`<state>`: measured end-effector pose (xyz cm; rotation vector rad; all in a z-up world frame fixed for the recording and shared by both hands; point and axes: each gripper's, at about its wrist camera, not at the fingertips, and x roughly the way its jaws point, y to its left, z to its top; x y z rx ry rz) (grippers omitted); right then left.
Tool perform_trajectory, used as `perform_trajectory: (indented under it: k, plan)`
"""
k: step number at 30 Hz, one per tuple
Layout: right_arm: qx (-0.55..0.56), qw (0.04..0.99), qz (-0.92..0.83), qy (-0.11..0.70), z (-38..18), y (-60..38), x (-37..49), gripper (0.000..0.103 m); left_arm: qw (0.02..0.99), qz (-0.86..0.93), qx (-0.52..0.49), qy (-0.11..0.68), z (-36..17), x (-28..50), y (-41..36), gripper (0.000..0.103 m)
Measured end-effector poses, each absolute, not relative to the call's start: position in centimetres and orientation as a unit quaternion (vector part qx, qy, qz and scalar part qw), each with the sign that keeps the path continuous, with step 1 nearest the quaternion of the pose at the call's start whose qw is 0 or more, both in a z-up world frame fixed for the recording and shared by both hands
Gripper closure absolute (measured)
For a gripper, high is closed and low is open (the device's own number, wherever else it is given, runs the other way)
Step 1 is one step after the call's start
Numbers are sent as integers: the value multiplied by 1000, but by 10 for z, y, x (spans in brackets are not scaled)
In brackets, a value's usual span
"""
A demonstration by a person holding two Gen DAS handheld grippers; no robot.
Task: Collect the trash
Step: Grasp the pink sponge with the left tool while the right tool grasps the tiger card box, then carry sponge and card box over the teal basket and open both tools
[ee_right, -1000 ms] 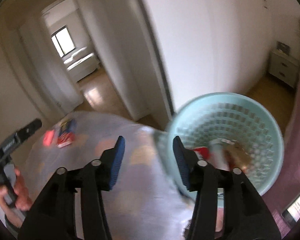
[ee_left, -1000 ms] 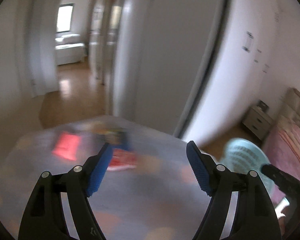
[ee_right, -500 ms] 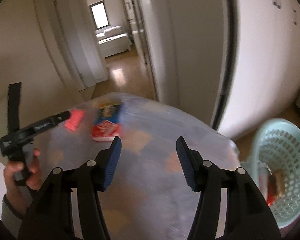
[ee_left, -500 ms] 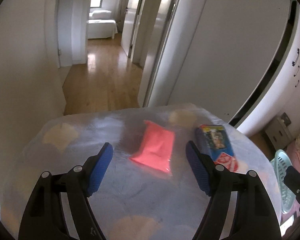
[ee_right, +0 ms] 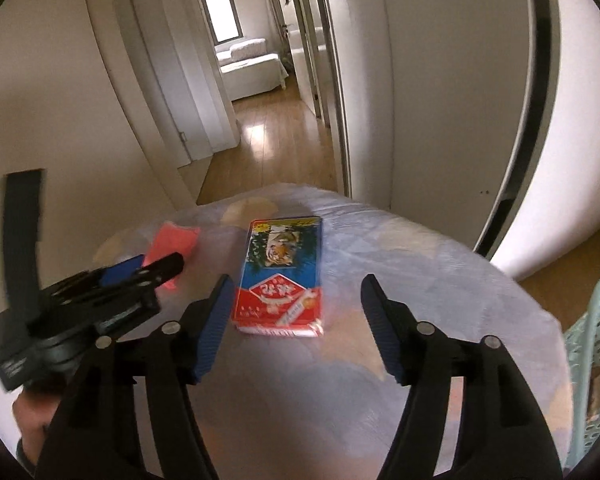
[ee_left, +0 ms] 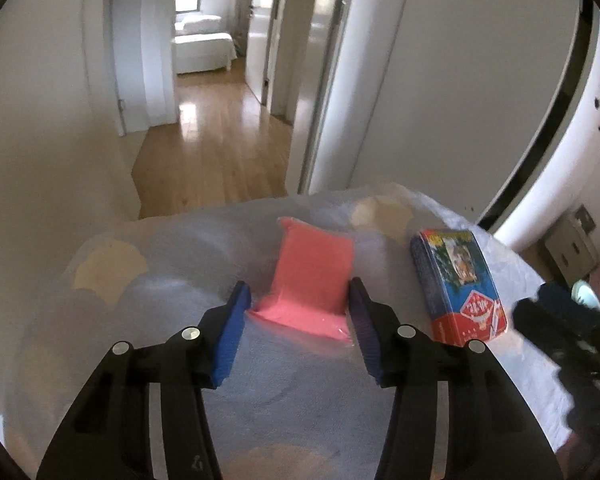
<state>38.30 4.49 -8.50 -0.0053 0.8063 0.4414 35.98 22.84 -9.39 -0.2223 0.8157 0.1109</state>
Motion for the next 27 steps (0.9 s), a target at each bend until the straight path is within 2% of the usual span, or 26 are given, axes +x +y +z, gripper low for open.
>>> perform_trajectory:
  k: [4, 10, 15, 17, 20, 27]
  plan:
    - [-9, 891, 212, 401, -94, 61, 390, 32, 909, 55, -151, 384, -96, 355, 245, 55]
    - [-20, 885, 197, 422, -105, 71, 400, 31, 910, 58, -183, 367, -97, 353, 255, 55]
    - [-62, 881, 192, 428, -106, 86, 399, 32, 912, 59, -169, 370, -98, 354, 250, 55]
    - [-73, 881, 191, 427, -106, 89, 397, 33, 913, 60, -157, 371, -99, 354, 245, 55]
    - [-84, 883, 184, 423, -104, 91, 393, 43, 916, 64, -142, 370, -99, 355, 236, 55]
    - [-78, 885, 183, 420, -110, 95, 390, 45, 919, 71, -139, 363, -98, 348, 231, 55]
